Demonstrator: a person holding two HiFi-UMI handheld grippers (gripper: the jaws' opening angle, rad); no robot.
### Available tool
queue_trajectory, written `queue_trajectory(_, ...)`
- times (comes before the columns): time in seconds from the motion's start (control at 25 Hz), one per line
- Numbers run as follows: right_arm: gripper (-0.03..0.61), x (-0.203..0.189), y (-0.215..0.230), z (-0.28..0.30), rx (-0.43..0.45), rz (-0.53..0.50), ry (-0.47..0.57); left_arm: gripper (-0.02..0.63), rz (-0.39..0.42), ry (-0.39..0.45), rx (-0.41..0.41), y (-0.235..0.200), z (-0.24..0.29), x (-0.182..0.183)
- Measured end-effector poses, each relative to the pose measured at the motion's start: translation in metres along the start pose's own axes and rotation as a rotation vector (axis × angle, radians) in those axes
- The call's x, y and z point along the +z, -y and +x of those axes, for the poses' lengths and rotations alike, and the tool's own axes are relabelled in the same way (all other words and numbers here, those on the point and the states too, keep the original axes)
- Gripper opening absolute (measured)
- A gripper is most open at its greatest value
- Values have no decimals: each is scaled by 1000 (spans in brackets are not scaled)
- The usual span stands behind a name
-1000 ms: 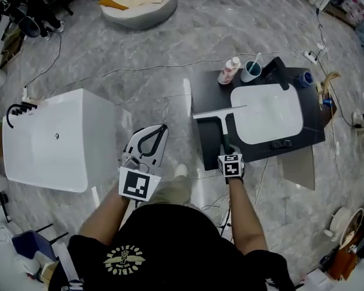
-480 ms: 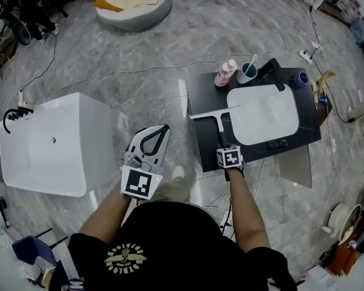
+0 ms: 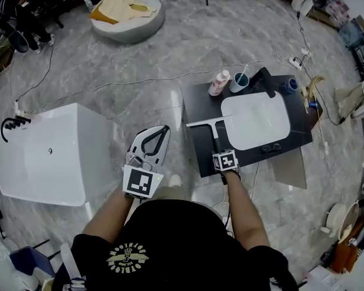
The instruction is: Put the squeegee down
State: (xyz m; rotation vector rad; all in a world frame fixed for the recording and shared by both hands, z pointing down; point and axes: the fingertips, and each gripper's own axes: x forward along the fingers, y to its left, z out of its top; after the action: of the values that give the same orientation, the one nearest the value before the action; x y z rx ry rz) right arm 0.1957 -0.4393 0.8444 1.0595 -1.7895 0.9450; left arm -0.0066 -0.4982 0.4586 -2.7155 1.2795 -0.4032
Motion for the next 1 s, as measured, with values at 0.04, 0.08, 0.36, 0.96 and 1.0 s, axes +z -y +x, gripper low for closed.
queue_trajectory(0.04,71,-1,-3,0,14,-2,12,23,-1,5,0,0,-1,1)
queue_trajectory(0.08,106,-3,-6,-1,24,-6,21,23,-2,9,-1,0,-2,2)
queue_trajectory(0.36,212,-7,-1,-24,-32,-40,58,23,-15,26,-23,11,-4,7)
queue_trajectory(0.96,28,47,29,-193,-216,-159,557,21,-68,45,-1,75,3,41)
queue_trajectory(1.0,28,50,30,-205,-217,-162,586,21,-70,47,5,79,3,43)
